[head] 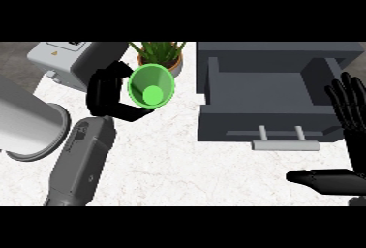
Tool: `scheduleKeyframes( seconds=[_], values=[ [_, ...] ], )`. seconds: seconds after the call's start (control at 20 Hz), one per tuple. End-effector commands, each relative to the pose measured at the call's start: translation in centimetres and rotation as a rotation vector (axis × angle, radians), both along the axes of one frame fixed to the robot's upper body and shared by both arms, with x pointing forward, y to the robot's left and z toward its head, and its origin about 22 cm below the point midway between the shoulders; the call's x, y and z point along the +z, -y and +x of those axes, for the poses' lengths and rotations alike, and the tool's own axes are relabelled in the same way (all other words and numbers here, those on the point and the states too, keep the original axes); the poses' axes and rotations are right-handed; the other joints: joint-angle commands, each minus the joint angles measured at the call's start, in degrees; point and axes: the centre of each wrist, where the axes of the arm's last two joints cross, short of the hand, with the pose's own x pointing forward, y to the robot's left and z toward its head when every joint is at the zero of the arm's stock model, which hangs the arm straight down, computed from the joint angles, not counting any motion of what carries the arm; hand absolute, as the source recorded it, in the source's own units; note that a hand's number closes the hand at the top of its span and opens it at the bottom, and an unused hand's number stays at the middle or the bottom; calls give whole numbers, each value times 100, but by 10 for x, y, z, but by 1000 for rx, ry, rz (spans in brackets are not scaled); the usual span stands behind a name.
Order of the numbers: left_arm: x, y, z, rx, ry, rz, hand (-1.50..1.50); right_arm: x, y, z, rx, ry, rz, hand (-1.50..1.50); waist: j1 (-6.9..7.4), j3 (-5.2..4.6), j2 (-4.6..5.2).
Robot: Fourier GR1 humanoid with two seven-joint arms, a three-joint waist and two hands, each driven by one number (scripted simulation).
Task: Pick up the cup, place it into the drawer and close the drawer
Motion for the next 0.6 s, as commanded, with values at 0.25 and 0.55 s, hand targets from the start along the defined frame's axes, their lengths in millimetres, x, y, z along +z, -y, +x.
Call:
scheduleKeyframes(
  seconds=[0.25, 0.55],
  values=[
    [103, 75, 20, -43, 12, 106, 150, -4, -5, -5, -8, 13, 22, -150, -77, -3, 28],
    [136, 111, 37, -39, -16, 153, 150, 10, 8, 10, -4, -3, 18, -150, -121, -5, 55]
  ],
)
